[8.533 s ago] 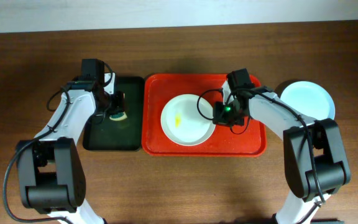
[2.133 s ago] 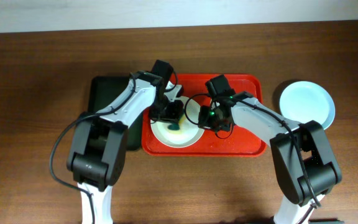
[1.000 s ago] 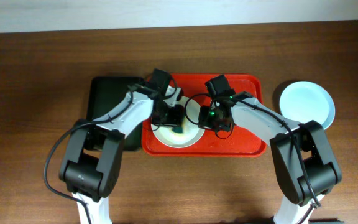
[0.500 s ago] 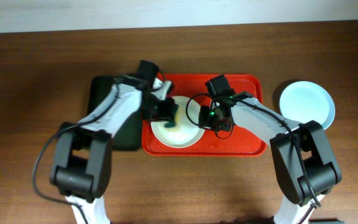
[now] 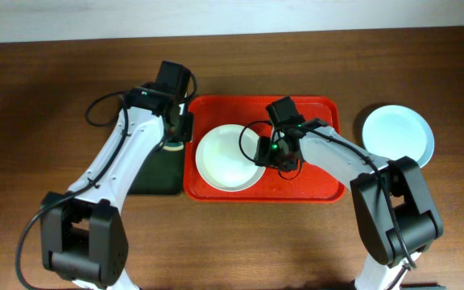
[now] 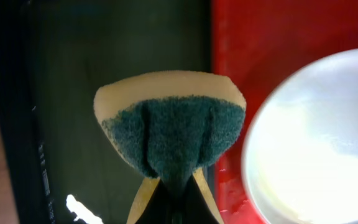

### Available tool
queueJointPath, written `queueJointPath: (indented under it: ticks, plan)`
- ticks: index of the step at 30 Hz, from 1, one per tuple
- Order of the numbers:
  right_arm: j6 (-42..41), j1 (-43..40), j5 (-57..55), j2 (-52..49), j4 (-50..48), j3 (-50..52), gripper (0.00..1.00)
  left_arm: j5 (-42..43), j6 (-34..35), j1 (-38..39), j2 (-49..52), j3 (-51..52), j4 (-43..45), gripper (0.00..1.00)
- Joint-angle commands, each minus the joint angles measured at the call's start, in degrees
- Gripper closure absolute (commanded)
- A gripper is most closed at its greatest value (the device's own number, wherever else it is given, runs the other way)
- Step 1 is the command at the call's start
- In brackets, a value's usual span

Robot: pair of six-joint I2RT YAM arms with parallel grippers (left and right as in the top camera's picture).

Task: Clean dirty plates on tray and stack at the side
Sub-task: 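Carry the sponge left and set it on the black tray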

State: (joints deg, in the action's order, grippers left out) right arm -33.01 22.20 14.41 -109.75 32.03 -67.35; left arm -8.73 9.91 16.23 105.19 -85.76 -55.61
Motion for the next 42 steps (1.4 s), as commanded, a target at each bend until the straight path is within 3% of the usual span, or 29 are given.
queueJointPath:
  ticks: [1,5,18,19,23,25,32,34,35,36,37,39,42]
  plan:
    - [-0.26,0.31,-1.44,-0.26,0.55,0.61,0.51,-2.89,-0.33,-3.26,3.39,-0.48,-0.94,1.00]
    - [-0.28,0.31,-1.64,-0.26,0.55,0.61,0.39,-2.01,-0.35,-7.28,6.93,-0.48,-0.85,1.00]
    - [-0.28,0.31,-5.95,-0.26,1.79,0.61,0.37,0.13,-0.39,-13.42,15.78,-0.48,0.63,1.00]
    - [-0.28,0.31,-5.95,-0.26,1.79,0.61,0.34,0.15,-0.37,-13.42,15.78,-0.50,0.50,0.96]
    - [-0.28,0.31,-5.97,-0.26,1.79,0.61,0.21,1.44,-0.33,-13.42,14.03,-0.68,-0.42,0.59]
    - [-0.28,0.31,-6.10,-0.26,1.77,0.61,0.18,1.44,-0.28,-13.42,11.47,-0.68,-0.44,0.51]
    - [-0.28,0.31,-6.12,-0.26,1.77,0.61,0.12,1.22,3.23,-16.09,-3.87,-0.68,2.58,0.46]
    - [-0.28,0.31,-6.10,-0.26,1.75,0.61,0.12,1.25,5.79,-18.43,-7.28,-0.68,3.96,0.31]
    - [-0.28,0.31,-6.12,-0.26,1.68,0.61,0.12,1.29,7.10,-19.80,-8.63,-0.68,4.37,0.12]
    - [-0.28,0.31,-6.10,-0.26,1.53,0.61,0.13,1.27,7.43,-20.85,-9.33,-0.68,4.37,0.00]
    - [-0.28,0.31,-6.12,-0.26,1.49,0.61,0.14,1.27,7.41,-21.57,-9.44,-0.68,4.31,0.01]
    - [-0.28,0.31,-6.10,-0.26,1.29,0.61,0.25,1.25,7.41,-22.56,-9.42,-0.63,4.26,0.01]
    - [-0.28,0.31,-6.10,-0.26,1.31,0.61,0.51,1.57,7.43,-23.17,-9.42,-0.63,4.17,0.01]
